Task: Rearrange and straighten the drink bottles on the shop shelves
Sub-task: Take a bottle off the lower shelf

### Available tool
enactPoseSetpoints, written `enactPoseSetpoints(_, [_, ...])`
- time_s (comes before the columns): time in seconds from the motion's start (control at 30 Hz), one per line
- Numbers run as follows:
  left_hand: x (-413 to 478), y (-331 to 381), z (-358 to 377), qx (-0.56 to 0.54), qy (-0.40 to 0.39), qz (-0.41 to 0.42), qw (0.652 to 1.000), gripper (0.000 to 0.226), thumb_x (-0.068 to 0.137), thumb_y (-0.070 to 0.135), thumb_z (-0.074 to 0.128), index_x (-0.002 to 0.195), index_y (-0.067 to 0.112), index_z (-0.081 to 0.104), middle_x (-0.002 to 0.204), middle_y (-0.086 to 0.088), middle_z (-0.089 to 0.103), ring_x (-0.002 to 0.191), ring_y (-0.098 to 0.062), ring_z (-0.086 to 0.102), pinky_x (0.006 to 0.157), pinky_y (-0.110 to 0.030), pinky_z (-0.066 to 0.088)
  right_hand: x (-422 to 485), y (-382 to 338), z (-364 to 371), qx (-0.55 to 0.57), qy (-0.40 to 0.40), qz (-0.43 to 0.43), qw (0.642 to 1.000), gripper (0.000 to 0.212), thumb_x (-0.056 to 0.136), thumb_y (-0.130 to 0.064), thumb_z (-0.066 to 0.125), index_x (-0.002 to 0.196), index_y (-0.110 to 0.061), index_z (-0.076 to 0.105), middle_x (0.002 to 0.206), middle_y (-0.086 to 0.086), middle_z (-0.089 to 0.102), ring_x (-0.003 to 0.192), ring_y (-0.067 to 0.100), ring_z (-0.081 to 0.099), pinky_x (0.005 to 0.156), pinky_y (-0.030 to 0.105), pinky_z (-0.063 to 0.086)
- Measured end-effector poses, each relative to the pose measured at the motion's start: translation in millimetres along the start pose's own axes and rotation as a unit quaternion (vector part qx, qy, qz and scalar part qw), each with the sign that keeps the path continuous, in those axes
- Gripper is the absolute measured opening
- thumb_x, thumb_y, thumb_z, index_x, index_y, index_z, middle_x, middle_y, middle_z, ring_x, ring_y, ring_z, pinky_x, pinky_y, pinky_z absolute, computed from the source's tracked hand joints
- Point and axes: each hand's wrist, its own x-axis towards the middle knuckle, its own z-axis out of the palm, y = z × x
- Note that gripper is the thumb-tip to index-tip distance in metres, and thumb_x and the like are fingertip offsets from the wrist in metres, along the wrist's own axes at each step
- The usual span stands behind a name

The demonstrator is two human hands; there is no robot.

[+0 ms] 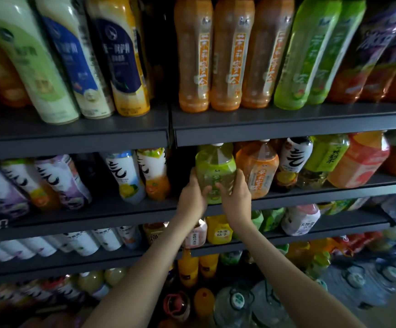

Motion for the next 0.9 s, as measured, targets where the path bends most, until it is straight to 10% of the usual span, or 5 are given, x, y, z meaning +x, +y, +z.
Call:
enactPoseSetpoints(0.37, [-20, 53, -11, 0.027, -0.022, -0.153, 0.988, 0.067, 0.09, 0.029, 0.058, 0.138, -0.004, 0.025, 0.133, -0.023, 0.048, 0.116, -0.04, 0.053, 0.084, -0.04, 0.047, -1, -27, -48, -0.044, -0.092, 0.016, 0.995, 0.046, 0.094, -0.018, 0.054, 0.136, -0.007, 0.038, 0.133, 0.008, 0.048, 0.124, 0.024, 0.044, 0.091, 0.025, 0.037])
enactPoseSetpoints(0.9, [-81, 80, -85, 0.262, -0.085, -0.11, 0.955, 0.031, 0.094, 0.021, 0.048, 0.124, 0.01, 0.046, 0.116, -0.013, 0.058, 0.106, -0.032, 0.057, 0.072, -0.037, 0.044, -8, -65, -76, -0.182, -0.263, -0.042, 0.946, 0.039, 0.092, -0.012, 0.054, 0.13, -0.009, 0.045, 0.136, 0.011, 0.04, 0.122, 0.031, 0.047, 0.091, 0.038, 0.045])
